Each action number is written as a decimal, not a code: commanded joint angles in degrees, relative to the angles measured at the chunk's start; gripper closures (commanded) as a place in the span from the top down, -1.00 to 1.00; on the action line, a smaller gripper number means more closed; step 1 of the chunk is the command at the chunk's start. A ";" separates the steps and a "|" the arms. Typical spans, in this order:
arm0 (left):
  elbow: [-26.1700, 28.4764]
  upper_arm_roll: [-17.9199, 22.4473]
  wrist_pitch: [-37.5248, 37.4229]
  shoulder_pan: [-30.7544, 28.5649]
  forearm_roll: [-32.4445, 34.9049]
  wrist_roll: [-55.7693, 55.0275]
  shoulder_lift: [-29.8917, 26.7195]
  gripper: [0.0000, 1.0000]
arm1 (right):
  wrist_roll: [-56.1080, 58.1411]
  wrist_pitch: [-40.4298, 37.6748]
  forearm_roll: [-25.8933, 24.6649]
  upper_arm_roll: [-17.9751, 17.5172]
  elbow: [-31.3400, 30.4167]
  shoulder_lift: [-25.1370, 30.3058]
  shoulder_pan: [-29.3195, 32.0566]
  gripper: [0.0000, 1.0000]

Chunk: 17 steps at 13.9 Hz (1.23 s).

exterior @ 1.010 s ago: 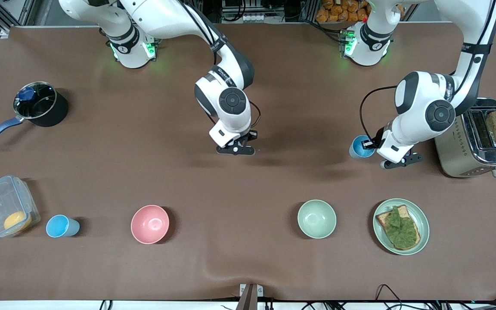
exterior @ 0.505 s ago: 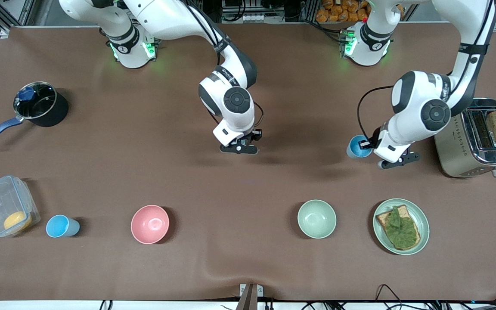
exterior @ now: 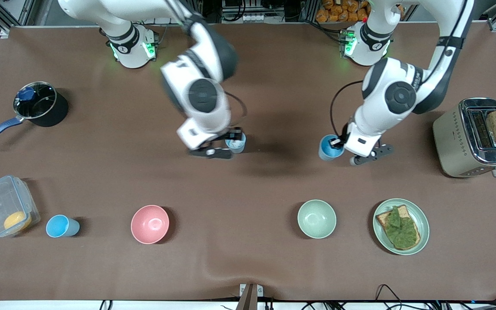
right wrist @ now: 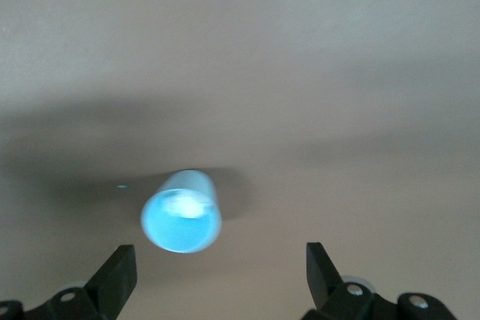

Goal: Stack blue cups with both arms
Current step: 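Place the tissue cup centrally with the right gripper while the left gripper follows, then lower the empty blue cup into the tissue cup with the left gripper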

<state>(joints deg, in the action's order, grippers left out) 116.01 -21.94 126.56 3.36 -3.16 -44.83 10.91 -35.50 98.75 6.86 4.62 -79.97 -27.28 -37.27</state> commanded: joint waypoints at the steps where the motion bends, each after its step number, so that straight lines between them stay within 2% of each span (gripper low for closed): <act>1: -4.63 -3.10 -0.70 2.43 -1.06 -7.44 2.88 -1.00 | 11.29 -4.43 0.78 -1.10 -1.41 5.47 9.29 1.00; 7: -17.64 -2.67 -0.70 15.78 -0.18 -25.37 13.51 -1.00 | 35.03 -10.32 0.26 -1.10 -2.46 12.94 26.97 1.00; 11: -20.21 -2.58 -0.70 21.59 5.61 -32.85 18.09 -1.00 | 42.70 -9.11 -0.18 -0.92 -9.05 19.27 32.43 1.00; 12: -20.29 -2.58 -0.70 22.91 6.23 -34.25 18.97 -1.00 | 42.71 -7.54 -1.23 -1.45 -12.19 21.55 33.22 1.00; 14: -20.29 -2.58 -0.61 24.06 6.93 -36.02 19.50 -1.00 | 42.80 -1.40 -2.55 -2.06 -22.37 28.83 34.72 1.00; 15: -20.38 -2.58 -0.52 24.41 7.11 -36.46 19.50 -1.00 | 42.80 -0.76 -2.64 -3.72 -25.12 31.04 36.73 1.00; 16: -20.90 -2.58 -0.26 24.85 7.11 -36.55 19.68 -1.00 | 42.80 -0.76 -2.82 -7.13 -25.32 31.15 40.49 1.00; 17: -22.13 -2.49 -0.17 24.94 7.11 -36.64 20.72 -1.00 | 42.71 -0.67 -3.17 -8.64 -24.45 31.15 41.92 1.00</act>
<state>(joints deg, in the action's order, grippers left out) 96.88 -25.03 126.71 27.49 2.48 -79.91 30.22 6.56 96.20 4.69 0.90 -100.16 -0.36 -0.46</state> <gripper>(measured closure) 0.956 0.000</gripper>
